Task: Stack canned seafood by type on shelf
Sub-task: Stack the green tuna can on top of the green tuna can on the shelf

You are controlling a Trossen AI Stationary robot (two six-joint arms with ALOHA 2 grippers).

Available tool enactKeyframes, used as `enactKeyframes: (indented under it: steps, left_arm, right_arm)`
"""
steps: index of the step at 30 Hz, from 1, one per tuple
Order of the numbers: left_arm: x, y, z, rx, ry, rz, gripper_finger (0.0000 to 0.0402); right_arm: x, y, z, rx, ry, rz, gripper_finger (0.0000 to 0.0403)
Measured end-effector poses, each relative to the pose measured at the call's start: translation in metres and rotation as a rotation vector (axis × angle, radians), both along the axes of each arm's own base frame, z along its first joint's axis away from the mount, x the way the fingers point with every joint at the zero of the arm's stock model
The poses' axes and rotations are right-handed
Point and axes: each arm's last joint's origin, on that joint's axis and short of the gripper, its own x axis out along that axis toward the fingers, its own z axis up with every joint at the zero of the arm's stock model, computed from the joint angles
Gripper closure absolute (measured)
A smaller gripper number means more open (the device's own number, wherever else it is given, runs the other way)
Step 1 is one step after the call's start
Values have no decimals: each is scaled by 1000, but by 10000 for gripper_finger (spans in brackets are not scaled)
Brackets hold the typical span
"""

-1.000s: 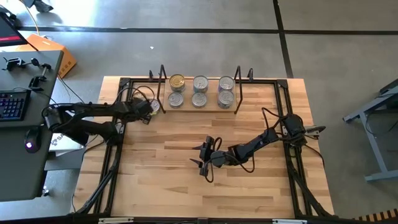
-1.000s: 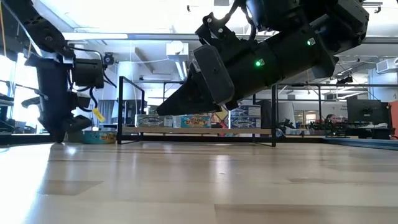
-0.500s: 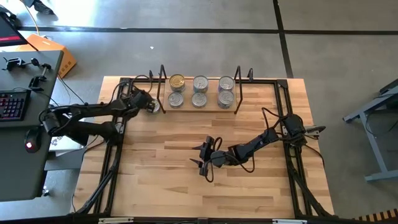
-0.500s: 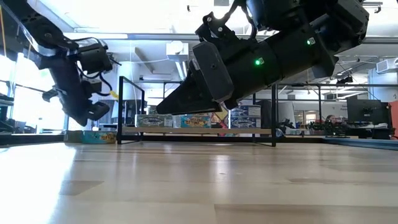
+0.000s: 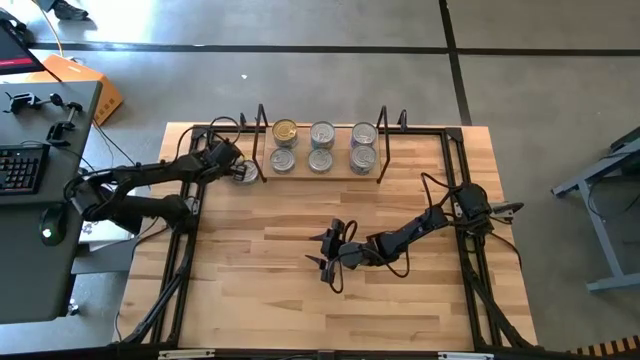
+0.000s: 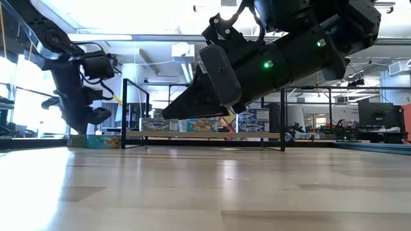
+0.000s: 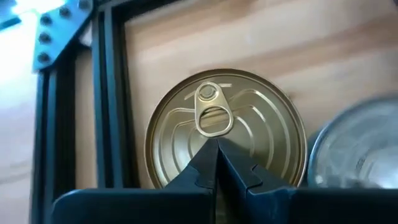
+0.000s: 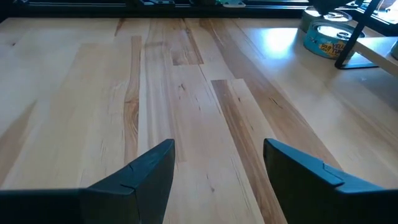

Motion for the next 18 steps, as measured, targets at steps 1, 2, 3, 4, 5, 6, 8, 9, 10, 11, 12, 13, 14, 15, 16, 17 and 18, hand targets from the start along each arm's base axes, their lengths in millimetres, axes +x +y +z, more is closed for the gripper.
enactKeyframes:
  steps: [1,2,3,4,5,6,8,9,10,11,12,13,14,15,16,17,18]
  left_arm:
    - [-1,-4,0,-17,15,7,402]
    - [-2,-8,0,-32,34,16,402]
    - [-3,-12,0,-41,51,23,402]
    - [-3,-16,0,-48,61,28,401]
    - [-3,-21,0,-53,73,30,402]
    - [-2,-26,0,-53,81,31,401]
    - [0,-35,0,-52,81,21,401]
    - [2,-40,0,-54,79,13,401]
    - [3,-45,0,-52,80,7,401]
    - [4,-50,0,-54,80,4,401]
    - [5,-55,-1,-54,82,-3,401]
    - [6,-61,-1,-53,84,-9,401]
    - [7,-67,-1,-51,83,-17,401]
    - [7,-73,-1,-50,80,-25,401]
    - [9,-79,-1,-47,71,-40,401]
    - [10,-85,-1,-45,60,-55,401]
    - [11,-91,-1,-42,47,-71,401]
  right_arm:
    - [0,0,0,0,0,0,165]
    - [0,0,0,0,0,1,165]
    - [0,0,0,0,0,0,165]
    - [0,0,0,0,0,0,165]
    - [0,0,0,0,0,0,165]
    - [0,0,0,1,0,0,165]
    - [0,0,0,1,-1,0,165]
    - [0,0,0,2,-1,0,165]
    - [0,0,0,2,-1,0,165]
    - [0,0,0,1,-1,1,165]
    - [0,0,0,1,-1,1,165]
    - [0,0,0,2,-1,0,165]
    - [0,0,0,2,-1,0,165]
    - [0,0,0,3,-1,1,165]
    - [0,0,0,4,0,4,165]
    - [0,0,0,6,0,11,165]
    - [0,1,0,9,0,16,165]
